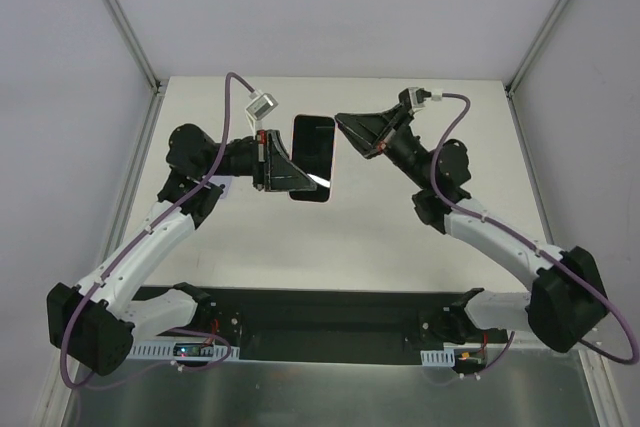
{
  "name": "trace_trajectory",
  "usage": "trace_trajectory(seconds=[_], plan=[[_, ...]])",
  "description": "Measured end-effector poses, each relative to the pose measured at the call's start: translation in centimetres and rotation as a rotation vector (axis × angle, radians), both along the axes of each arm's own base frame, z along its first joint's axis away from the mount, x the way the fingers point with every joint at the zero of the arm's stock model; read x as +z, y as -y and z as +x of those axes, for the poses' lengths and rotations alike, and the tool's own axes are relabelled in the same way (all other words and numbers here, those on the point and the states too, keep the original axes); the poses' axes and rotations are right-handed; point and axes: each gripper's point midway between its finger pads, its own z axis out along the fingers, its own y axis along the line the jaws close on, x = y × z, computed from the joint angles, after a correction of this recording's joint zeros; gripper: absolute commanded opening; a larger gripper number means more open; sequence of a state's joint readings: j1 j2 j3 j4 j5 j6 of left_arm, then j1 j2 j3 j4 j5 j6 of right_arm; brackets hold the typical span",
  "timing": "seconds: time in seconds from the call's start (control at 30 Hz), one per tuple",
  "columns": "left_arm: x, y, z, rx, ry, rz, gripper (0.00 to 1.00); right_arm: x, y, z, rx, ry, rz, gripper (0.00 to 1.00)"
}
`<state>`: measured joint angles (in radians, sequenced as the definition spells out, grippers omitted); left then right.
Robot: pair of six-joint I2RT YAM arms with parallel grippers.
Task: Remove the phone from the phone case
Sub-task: Remove the phone case from the phone.
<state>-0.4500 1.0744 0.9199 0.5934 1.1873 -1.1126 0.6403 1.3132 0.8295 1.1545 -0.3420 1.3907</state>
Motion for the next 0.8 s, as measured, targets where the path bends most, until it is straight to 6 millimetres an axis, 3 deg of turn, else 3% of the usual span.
trace_trajectory(seconds=[0.2,0.43,0.53,0.57,0.67,0.8], plan=[[-0.3,-0.2,-0.5,-0.017,-0.032,0.020,0.00,-1.4,0.3,-0.1,-0.126,0.064,-0.218,0.01],[-1.0,-0.1,-0.3,-0.006,-0.125,0.053,0.00,-4.4,-0.2,1.5,-0.192,0.069,-0.418,0.01],[-1.0,-0.1,-0.3,-0.002,-0.133,0.053,0.00,-4.8,-0.3,1.7,-0.206,0.090,-0.482,0.18],[-1.0,-0.1,-0.3,-0.003,-0.134,0.053,0.00,-4.8,-0.4,1.8,-0.208,0.098,-0.498,0.31],[-1.0,-0.2,-0.4,-0.008,-0.132,0.053,0.00,-5.2,-0.6,1.7,-0.202,0.129,-0.551,0.47],[-1.0,-0.2,-0.7,-0.024,-0.131,0.057,0.00,-6.7,-1.3,1.2,-0.145,0.162,-0.615,0.50]])
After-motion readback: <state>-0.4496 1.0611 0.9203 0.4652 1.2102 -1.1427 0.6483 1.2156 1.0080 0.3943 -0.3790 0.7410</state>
